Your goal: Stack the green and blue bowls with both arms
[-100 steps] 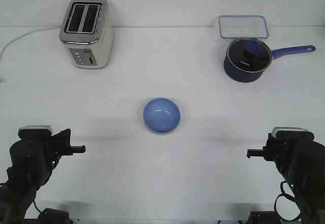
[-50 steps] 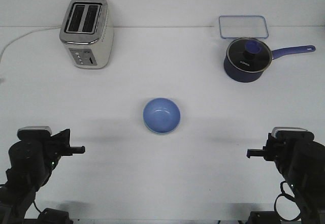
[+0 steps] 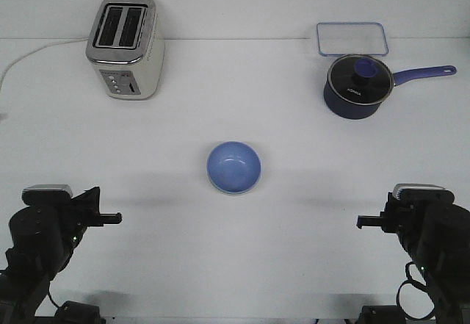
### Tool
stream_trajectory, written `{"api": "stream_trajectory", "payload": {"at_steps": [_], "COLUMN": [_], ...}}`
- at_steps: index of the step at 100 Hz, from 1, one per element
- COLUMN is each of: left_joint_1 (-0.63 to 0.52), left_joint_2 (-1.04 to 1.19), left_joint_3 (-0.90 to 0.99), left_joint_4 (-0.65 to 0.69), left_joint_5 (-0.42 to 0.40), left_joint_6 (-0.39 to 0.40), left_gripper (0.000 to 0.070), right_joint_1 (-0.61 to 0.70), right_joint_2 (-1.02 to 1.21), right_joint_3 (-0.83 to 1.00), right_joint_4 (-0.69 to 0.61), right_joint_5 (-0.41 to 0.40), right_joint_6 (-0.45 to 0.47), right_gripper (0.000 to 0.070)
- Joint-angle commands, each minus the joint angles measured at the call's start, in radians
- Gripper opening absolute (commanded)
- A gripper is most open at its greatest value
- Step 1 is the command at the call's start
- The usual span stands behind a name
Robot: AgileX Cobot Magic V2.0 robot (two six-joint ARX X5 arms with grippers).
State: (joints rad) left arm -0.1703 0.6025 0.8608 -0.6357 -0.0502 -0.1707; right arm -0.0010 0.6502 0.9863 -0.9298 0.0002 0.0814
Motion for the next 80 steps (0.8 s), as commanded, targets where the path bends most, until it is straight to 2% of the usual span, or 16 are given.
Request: {"api": "stream_trajectory", "payload": {"at_steps": [1, 14, 35, 46, 57, 66, 80], "left_joint_1": [0.000, 0.000, 0.001, 0.009, 0.030, 0.058, 0.103], "left_joint_2": [-0.003, -0.026, -0.065, -0.092, -0.150, -0.223, -0.359], "left_joint_3": [0.011, 0.011, 0.011, -0.005, -0.092, -0.198, -0.363], "left_joint_4": [0.015, 0.075, 0.197, 0.264, 0.389, 0.480, 0.552], "left_joint_5": [-0.003, -0.032, -0.029, -0.032, -0.032, -0.032, -0.032], "left_joint_6": [0.006, 0.106, 0.106, 0.173, 0.217, 0.220, 0.215], "left_gripper": [0.0010, 0.0011, 0.0011, 0.0012, 0.0011, 0.0012, 0.0012], "right_joint_1": [0.000, 0.000, 0.000, 0.000, 0.000, 0.000, 0.000], "right_joint_2": [0.004, 0.004, 0.004, 0.004, 0.004, 0.004, 0.004], "right_joint_3": [0.007, 0.007, 0.007, 0.007, 0.007, 0.007, 0.007], "right_joint_4": [0.011, 0.011, 0.012, 0.013, 0.013, 0.013, 0.013], "right_joint_5": [0.001, 0.001, 0.001, 0.001, 0.001, 0.001, 0.001], "right_joint_6": [-0.007, -0.007, -0.007, -0.007, -0.007, -0.007, -0.007], "right_gripper": [0.0000, 0.0000, 0.0000, 0.0000, 0.0000, 0.0000, 0.0000]}}
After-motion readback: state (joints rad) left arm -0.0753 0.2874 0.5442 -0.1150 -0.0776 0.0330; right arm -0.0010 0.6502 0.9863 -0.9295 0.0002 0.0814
